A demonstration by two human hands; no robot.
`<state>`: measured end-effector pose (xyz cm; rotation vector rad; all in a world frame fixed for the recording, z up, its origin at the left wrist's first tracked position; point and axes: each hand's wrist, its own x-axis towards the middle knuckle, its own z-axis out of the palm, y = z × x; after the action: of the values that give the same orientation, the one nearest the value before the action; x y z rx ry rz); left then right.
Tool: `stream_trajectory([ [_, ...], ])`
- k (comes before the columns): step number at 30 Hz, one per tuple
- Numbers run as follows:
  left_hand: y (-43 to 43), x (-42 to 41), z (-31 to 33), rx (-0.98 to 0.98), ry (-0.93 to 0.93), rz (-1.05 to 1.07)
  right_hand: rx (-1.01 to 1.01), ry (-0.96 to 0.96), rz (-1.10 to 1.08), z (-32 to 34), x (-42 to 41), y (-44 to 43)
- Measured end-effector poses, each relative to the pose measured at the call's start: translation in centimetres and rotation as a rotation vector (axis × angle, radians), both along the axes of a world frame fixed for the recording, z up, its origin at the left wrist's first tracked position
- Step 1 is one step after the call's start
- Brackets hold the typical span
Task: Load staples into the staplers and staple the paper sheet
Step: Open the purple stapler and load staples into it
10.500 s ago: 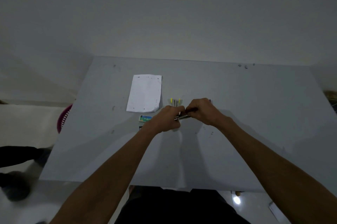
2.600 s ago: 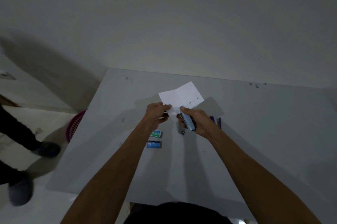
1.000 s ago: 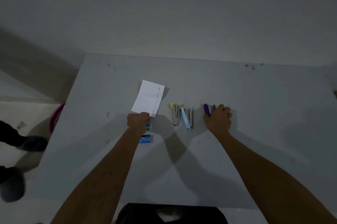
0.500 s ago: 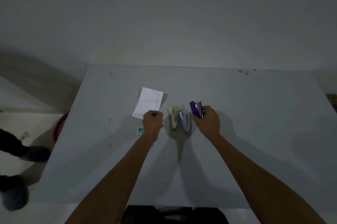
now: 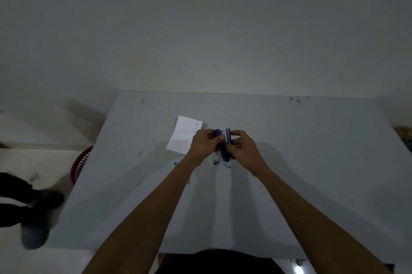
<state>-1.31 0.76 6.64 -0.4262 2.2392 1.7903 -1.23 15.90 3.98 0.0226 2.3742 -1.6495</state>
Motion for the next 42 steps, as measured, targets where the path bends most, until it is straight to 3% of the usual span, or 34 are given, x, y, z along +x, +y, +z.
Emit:
stream_trajectory([
  [6,0.3,0.7,0.3,-0.099,0.083,-0.101,-0.033,-0.052,-0.028,0.4,-0.4,-0.1],
  [18,0.0,1.8,-0.1,-0.11,0.134,-0.008,0.05,-0.122,-0.281,-3.8,-2.5,1.1],
  [23,-0.5,2.7,-0.1,-0.075,0.186,0.05,-0.189,-0.276,-0.432,-1.9,-1.9,0.7],
  [26,-1.0,3.1,-0.3,0.047,0.197,0.142,-0.375,-0.337,-0.512,-1.4,-1.7,0.7],
  [30,-1.3,3.5,-1.1,0.287,0.092,0.306,-0.588,-0.374,-0.574,-0.4,-1.6,0.4],
  [33,-1.4,3.8,-1.6,0.362,0.012,0.336,-0.65,-0.377,-0.577,0.1,-1.3,0.2],
  [36,-1.8,3.8,-1.7,0.059,-0.047,0.174,-0.644,-0.384,-0.569,0.1,-0.8,0.1],
  [39,-1.6,3.5,-1.1,-0.294,0.044,-0.06,-0.645,-0.387,-0.561,-0.1,-0.4,-0.2],
  [42,-1.2,3.4,-0.2,-0.423,0.053,-0.203,-0.657,-0.369,-0.548,-0.1,-0.5,-0.3],
])
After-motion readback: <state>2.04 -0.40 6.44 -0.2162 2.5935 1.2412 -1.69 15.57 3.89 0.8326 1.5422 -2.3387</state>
